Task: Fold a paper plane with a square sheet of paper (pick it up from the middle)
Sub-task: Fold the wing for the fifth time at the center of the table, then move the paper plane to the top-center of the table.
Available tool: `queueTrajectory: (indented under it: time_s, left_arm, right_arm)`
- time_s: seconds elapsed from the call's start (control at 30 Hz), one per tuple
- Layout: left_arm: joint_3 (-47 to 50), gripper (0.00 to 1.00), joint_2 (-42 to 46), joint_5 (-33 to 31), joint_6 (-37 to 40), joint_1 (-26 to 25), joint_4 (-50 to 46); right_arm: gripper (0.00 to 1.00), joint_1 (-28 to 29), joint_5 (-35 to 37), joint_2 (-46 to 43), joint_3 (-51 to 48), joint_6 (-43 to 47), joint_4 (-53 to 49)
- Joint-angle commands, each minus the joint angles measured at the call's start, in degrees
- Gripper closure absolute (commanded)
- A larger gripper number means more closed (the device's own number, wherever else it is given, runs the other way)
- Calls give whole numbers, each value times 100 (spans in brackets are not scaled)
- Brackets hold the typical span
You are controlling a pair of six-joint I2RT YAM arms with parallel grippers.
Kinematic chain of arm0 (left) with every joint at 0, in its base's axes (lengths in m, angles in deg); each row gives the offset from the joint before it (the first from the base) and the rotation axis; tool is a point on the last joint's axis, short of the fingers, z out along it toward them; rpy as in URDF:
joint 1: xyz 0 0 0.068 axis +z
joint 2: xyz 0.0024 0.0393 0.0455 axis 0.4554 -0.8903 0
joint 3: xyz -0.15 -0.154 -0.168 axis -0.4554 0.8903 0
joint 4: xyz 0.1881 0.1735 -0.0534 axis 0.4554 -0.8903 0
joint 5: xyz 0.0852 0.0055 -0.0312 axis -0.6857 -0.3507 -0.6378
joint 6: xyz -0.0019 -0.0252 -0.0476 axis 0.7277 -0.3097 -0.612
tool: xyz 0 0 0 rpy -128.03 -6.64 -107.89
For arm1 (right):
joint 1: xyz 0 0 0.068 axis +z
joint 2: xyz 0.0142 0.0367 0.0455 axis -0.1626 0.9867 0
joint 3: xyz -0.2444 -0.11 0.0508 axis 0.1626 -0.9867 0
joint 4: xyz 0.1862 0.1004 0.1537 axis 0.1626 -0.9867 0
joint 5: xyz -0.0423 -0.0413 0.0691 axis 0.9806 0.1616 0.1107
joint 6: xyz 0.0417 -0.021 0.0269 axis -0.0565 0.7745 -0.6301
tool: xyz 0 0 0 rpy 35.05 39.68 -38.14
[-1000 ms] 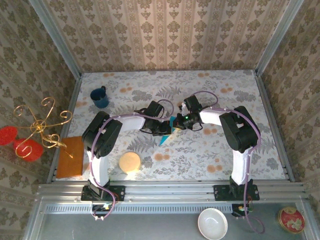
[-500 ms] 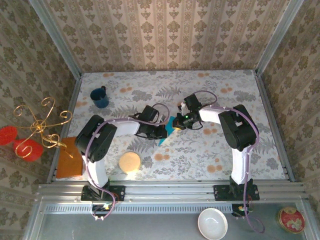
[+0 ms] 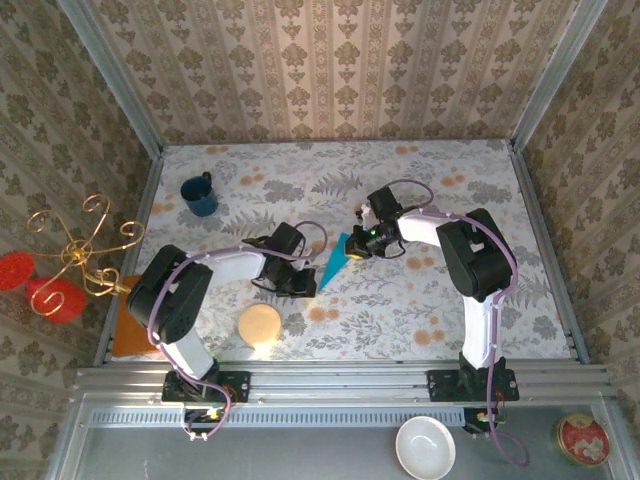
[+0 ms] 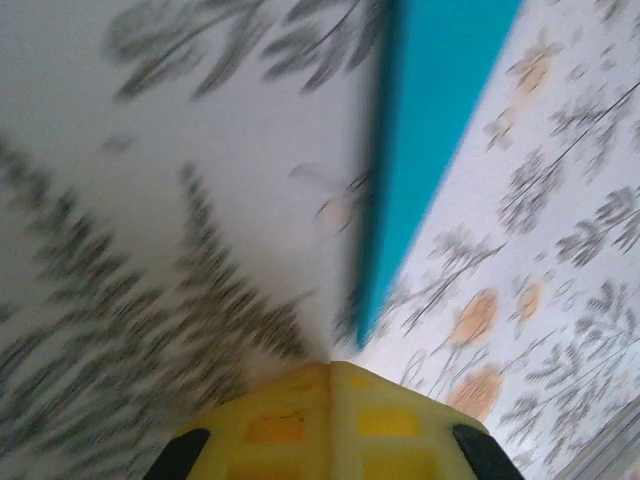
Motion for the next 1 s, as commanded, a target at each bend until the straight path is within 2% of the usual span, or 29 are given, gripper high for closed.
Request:
queueTrajectory:
  time_s: [0.0, 0.07, 0.17, 0.23, 0.37, 0.43, 0.47, 0.57, 0.77, 0.97]
  left_arm:
    - [68, 98, 501, -75, 216, 217, -542]
    - [63, 95, 795, -33, 170, 347, -455]
    - [16, 89, 1122, -168, 136, 563, -362]
    - [23, 85, 1253, -268, 54, 721, -181]
    - [146, 71, 1369, -430, -244, 1021, 351]
    - [214, 64, 1367, -512, -350, 1060, 593]
    - [256, 61, 1361, -568, -420, 1243, 700]
    - [321, 51, 1332, -702, -516, 1353, 948]
    - [440, 31, 1337, -1125, -435, 1403, 1014]
    - [584, 21, 1334, -1218, -352, 1438, 1023]
  right_arm:
    - [92, -34, 416, -266, 14, 69, -516]
    - [87, 37, 334, -634, 29, 79, -552]
    - [72, 134, 582, -1148, 32, -10, -751]
    - [61, 241, 903, -1387, 14, -119, -911]
    - [48, 588, 1973, -1492, 198, -398, -1554]
    - [46, 776, 2526, -1431, 342, -656, -1925]
    - [45, 867, 2773, -1385, 417, -819, -2048]
    - [43, 1128, 3277, -1193, 634, -1282, -2250]
    - [42, 1589, 3734, -496, 1302, -1799, -2530]
    - [38, 1867, 4084, 143, 1962, -1915, -2820]
